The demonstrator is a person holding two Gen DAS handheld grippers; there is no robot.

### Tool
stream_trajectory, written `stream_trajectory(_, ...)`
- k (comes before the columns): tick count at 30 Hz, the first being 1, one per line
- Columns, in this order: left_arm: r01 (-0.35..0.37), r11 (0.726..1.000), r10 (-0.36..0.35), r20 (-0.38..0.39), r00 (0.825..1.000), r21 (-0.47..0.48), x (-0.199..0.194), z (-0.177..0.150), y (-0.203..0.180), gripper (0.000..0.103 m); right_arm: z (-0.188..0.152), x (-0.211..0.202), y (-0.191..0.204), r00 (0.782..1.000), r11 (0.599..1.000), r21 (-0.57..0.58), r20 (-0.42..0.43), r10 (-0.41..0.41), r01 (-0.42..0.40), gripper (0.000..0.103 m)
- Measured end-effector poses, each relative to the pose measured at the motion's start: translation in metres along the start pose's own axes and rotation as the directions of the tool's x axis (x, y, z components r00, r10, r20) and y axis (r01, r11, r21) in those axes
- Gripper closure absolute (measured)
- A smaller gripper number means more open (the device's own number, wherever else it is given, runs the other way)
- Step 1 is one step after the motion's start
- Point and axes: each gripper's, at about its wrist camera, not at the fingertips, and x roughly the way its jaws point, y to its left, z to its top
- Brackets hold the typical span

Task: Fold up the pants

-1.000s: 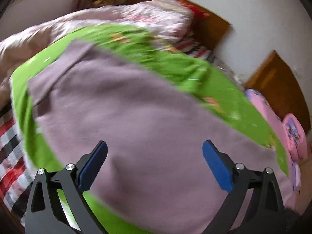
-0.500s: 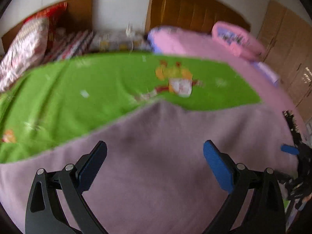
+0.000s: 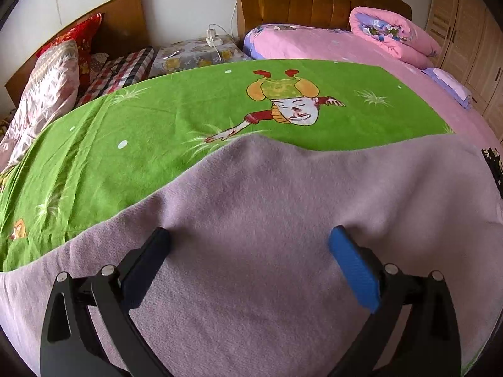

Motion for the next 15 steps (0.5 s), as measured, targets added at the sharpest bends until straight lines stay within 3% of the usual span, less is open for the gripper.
stream_trajectory(3, -0.013, 1.0, 0.013, -0.002, 1.0, 0.0, -0.003, 0.001, 0.0, 0.001, 0.03, 0.029, 0.01, 0.996, 0.993, -0.077, 0.004, -0.093, 0.094, 0.014)
stream_trajectory(6, -0.014, 1.0, 0.014, -0.002, 1.0, -0.002, -0.003, 0.001, 0.0, 0.001, 0.044, 0.06, 0.011, 0.994, 0.991, -0.094, -0.048, -0.098, 0.093, 0.014)
stream_trajectory(9, -0.015, 1.0, 0.015, -0.001, 1.0, -0.004, -0.003, 0.002, 0.0, 0.001, 0.046, 0.082, 0.009, 0.989, 0.988, -0.128, -0.113, -0.1, 0.085, 0.014)
stream_trajectory(12, -0.013, 1.0, 0.013, -0.001, 1.0, -0.004, -0.003, 0.002, 0.0, 0.001, 0.031, 0.102, -0.004, 0.962, 0.978, -0.164, -0.215, -0.166, 0.132, 0.01)
stream_trajectory(13, -0.013, 1.0, 0.013, -0.001, 1.0, -0.004, -0.003, 0.001, 0.0, 0.001, 0.027, 0.101, -0.014, 0.972, 0.987, -0.131, -0.204, -0.116, 0.091, 0.011)
stream_trajectory(15, -0.014, 1.0, 0.014, 0.0, 1.0, -0.002, -0.004, 0.001, 0.002, 0.001, 0.025, 0.092, -0.024, 0.974, 0.992, -0.096, -0.206, -0.095, 0.077, 0.011)
